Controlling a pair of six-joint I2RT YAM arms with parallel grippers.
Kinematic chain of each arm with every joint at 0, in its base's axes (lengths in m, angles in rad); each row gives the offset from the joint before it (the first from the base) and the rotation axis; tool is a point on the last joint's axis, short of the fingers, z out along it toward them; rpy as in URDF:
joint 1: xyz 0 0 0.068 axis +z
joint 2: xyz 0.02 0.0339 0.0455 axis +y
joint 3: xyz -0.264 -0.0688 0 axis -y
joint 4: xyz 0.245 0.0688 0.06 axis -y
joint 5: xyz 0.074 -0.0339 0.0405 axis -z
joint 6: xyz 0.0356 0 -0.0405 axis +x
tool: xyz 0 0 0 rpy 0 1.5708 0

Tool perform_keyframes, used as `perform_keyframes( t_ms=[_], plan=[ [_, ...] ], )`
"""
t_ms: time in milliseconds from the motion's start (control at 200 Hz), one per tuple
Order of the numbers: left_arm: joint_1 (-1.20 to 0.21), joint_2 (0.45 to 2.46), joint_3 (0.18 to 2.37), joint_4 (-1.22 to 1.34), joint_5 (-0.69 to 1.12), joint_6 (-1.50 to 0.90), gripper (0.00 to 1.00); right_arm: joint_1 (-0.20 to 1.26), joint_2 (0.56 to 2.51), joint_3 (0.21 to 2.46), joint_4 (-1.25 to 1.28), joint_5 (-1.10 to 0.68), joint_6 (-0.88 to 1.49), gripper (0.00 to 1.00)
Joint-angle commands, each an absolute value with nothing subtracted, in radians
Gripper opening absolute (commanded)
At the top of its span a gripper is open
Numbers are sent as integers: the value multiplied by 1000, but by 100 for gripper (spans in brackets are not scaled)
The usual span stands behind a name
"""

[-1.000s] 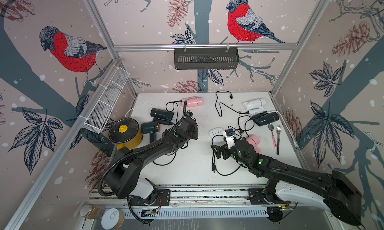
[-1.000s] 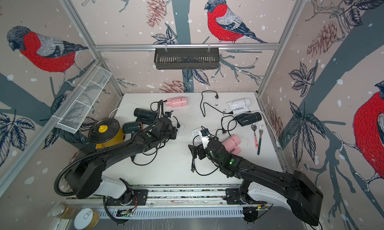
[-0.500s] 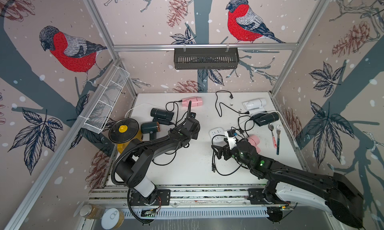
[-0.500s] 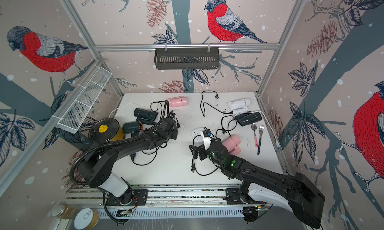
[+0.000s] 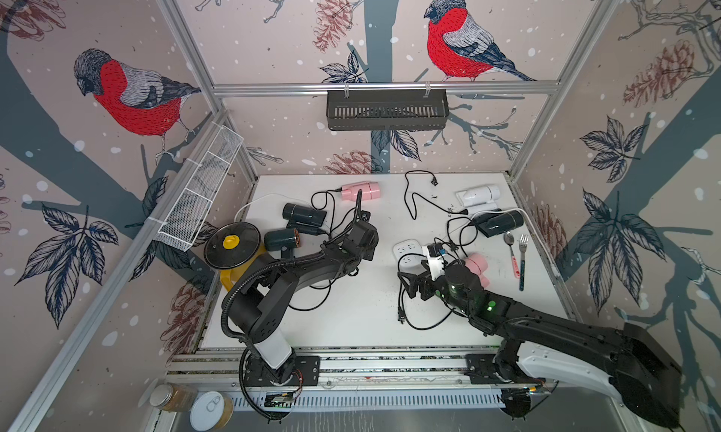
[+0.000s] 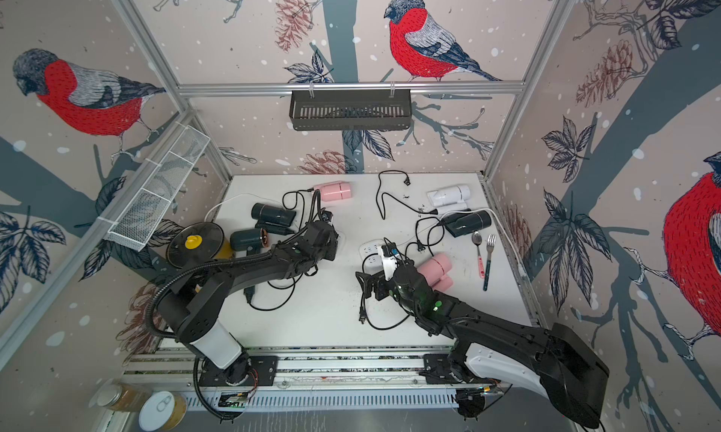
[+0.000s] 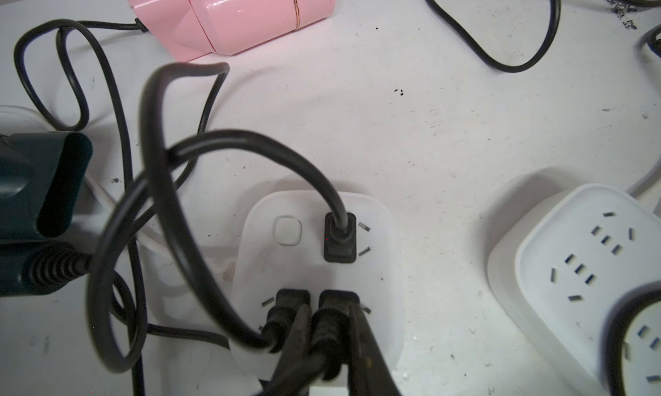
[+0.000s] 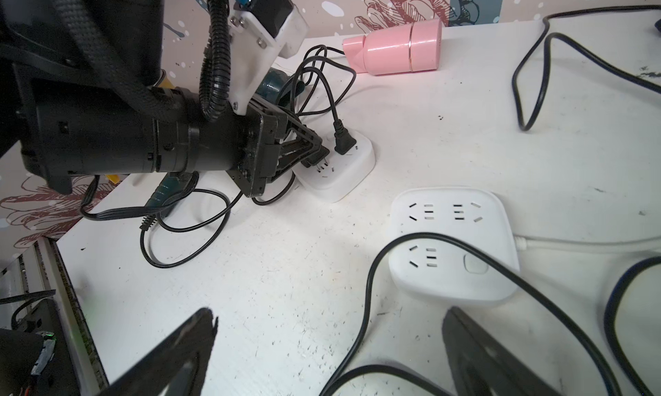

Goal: Charge the blow dryers
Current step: Insert the plug into the socket.

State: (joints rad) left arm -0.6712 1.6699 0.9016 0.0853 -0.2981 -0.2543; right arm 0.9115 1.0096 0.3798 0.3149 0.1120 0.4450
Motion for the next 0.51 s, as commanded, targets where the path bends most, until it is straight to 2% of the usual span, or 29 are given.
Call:
perform_keyframes(
  t_ms=[0,500],
  plan=[
    [-672,1667,908,96,-316,-243,11,906,1017,376,342,110,454,100],
    [-673,1673,922,51,-311,-263,11,897,1051,380,355,100,459,100]
  ],
)
